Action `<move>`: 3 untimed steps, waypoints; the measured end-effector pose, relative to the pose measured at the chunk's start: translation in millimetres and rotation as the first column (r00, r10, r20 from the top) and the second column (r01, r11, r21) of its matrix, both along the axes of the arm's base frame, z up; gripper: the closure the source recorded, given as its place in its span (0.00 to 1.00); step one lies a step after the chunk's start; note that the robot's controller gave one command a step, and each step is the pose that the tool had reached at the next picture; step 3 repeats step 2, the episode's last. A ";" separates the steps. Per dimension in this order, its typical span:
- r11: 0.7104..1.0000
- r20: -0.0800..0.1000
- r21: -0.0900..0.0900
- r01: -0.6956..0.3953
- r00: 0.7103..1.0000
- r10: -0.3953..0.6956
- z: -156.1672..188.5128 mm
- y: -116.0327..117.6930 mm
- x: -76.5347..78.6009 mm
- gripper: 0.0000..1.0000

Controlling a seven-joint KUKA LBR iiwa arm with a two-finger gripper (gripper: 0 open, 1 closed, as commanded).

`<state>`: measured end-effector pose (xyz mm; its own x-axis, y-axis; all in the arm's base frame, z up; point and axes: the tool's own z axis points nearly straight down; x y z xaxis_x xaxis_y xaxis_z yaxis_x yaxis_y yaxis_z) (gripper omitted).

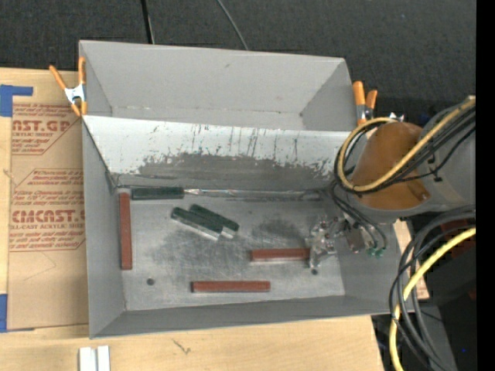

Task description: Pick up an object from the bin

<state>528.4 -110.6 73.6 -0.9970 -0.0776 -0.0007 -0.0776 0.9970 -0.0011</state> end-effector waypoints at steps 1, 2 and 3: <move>1.000 0.000 0.000 0.000 1.000 0.000 0.0 0.0 0.0 1.00; 1.000 0.001 0.000 0.029 1.000 -0.029 127.1 0.9 0.7 1.00; 1.000 0.001 0.000 0.029 1.000 -0.029 127.1 0.9 0.7 1.00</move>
Offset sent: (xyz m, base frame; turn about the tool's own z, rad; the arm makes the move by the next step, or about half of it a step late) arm 0.0001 0.0005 0.1275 0.0292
